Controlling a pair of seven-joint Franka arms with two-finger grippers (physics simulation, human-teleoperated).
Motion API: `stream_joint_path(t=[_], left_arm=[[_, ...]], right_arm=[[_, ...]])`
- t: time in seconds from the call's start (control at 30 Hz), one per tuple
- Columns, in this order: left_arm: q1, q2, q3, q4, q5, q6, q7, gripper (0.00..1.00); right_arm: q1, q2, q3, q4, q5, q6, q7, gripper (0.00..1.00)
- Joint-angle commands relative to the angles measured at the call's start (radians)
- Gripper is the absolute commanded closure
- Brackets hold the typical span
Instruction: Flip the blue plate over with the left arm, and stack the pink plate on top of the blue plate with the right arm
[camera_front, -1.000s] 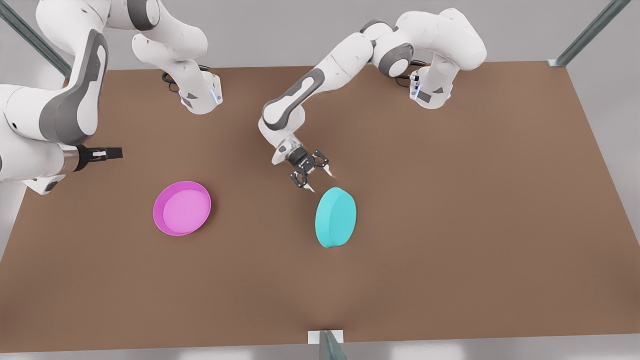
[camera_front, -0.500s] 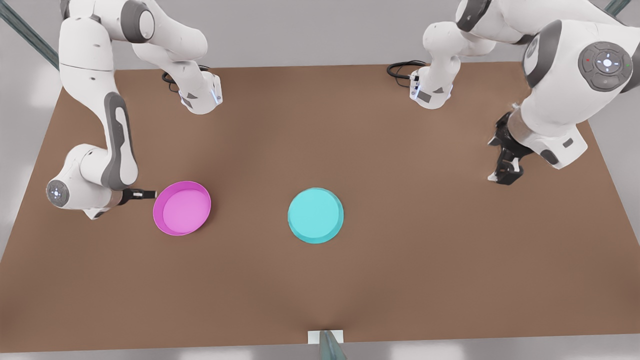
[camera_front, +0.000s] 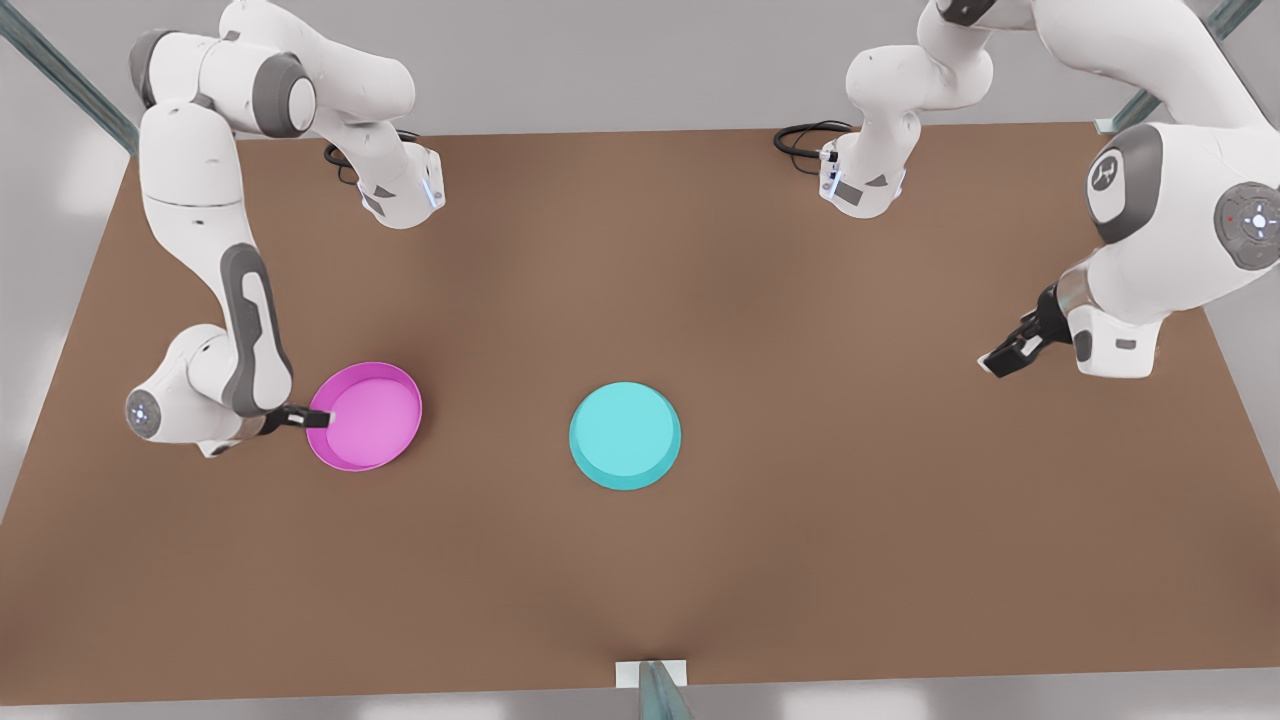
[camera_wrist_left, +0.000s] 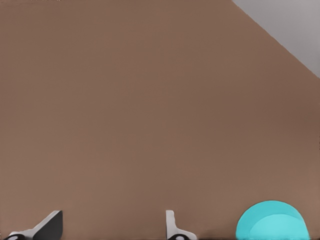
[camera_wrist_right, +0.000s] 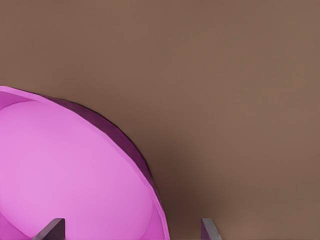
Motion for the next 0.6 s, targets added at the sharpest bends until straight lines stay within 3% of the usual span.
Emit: stream_joint_path(t=[0.0, 0.2, 0.3, 0.43, 0.57], left_arm=[[0.001, 0.001, 0.000, -0.001, -0.016, 0.011, 0.568, 0.00], [-0.006, -0.008, -0.012, 0.000, -0.007, -0.006, 0.559, 0.00], [-0.007, -0.022, -0.012, 0.002, -0.005, -0.022, 0.559, 0.00], [-0.007, -0.025, -0.018, 0.002, -0.007, -0.020, 0.559, 0.00], [-0.016, -0.022, -0.020, 0.004, -0.008, -0.015, 0.559, 0.00]], right_arm=[[0.000, 0.012, 0.002, 0.002, 0.025, 0.009, -0.003, 0.00], [0.000, 0.034, 0.008, 0.008, 0.025, 0.007, -0.003, 0.00], [0.000, 0.038, 0.008, 0.008, 0.025, 0.007, -0.003, 0.24], [0.000, 0.049, 0.008, 0.018, 0.025, 0.007, -0.003, 0.36], [0.000, 0.049, 0.008, 0.021, 0.025, -0.004, -0.005, 0.58]])
